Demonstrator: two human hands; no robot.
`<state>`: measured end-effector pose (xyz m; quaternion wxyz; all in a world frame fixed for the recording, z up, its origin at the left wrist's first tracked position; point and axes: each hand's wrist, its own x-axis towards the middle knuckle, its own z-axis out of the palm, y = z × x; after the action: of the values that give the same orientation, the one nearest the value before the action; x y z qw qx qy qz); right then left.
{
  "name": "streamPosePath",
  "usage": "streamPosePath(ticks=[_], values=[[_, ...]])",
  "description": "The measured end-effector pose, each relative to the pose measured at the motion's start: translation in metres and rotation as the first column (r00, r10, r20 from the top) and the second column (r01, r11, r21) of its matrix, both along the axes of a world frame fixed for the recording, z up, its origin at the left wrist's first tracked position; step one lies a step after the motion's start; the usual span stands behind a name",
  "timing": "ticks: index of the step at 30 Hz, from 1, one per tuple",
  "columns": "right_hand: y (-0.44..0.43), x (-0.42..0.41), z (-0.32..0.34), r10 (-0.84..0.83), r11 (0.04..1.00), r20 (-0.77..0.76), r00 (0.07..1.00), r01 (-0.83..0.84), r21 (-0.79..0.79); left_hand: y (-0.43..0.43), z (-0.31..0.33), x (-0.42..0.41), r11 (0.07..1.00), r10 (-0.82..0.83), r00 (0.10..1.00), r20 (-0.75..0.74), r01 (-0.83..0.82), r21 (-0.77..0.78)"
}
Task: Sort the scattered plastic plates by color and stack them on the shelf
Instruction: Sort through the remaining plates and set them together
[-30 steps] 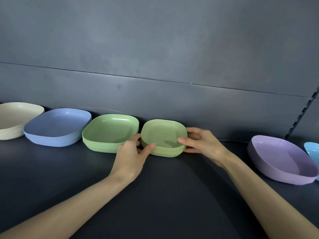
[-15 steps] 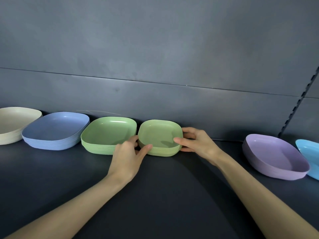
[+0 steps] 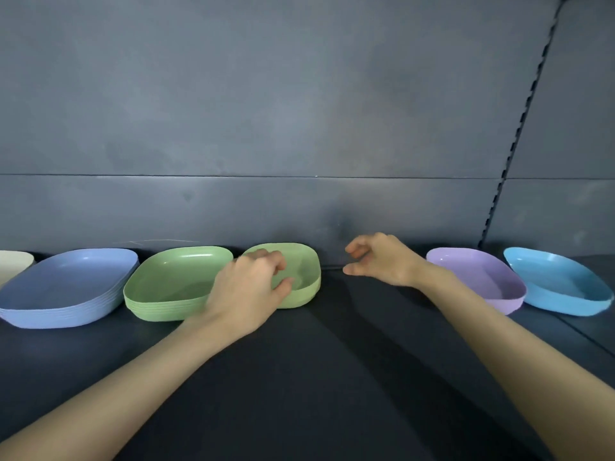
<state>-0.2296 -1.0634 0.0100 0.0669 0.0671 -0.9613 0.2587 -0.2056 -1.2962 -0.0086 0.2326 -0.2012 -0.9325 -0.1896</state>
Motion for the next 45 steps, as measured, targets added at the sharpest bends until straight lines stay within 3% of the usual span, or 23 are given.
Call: streamPosePath(ticks=[4,8,13,18,30,38,45], values=[[0.032,0.018,0.027,-0.059,0.982,-0.070,0.996,0.071,0.176,0.037,0.031,-0.010,0.962,-0.186,0.982,0.044,0.191,-0.192],[0.085,0.043,0.046,-0.126,0.966,-0.133,0.983,0.152,0.211,0.089,0.053,-0.011,0.928,-0.281,0.960,0.018,0.276,-0.248],[0.162,0.065,0.044,-0.204,0.945,-0.104,0.973,0.223,0.240,0.155,0.051,-0.008,0.933,-0.271,0.960,0.065,0.279,-0.228],[0.220,0.073,0.037,-0.151,0.951,-0.081,0.985,0.167,0.261,0.212,0.035,0.005,0.947,-0.217,0.969,0.115,0.238,-0.214],[0.260,0.035,0.015,0.037,0.971,0.034,0.999,-0.044,0.237,0.248,0.007,0.007,0.999,-0.015,0.924,0.381,0.033,-0.040],[0.257,0.011,0.005,0.042,0.979,0.106,0.993,-0.062,0.192,0.250,-0.001,0.004,0.982,-0.173,0.785,0.595,0.091,0.166],[0.251,0.002,-0.002,0.084,0.985,0.147,0.986,-0.104,0.138,0.249,-0.008,0.005,0.932,-0.321,0.745,0.585,0.137,0.336]])
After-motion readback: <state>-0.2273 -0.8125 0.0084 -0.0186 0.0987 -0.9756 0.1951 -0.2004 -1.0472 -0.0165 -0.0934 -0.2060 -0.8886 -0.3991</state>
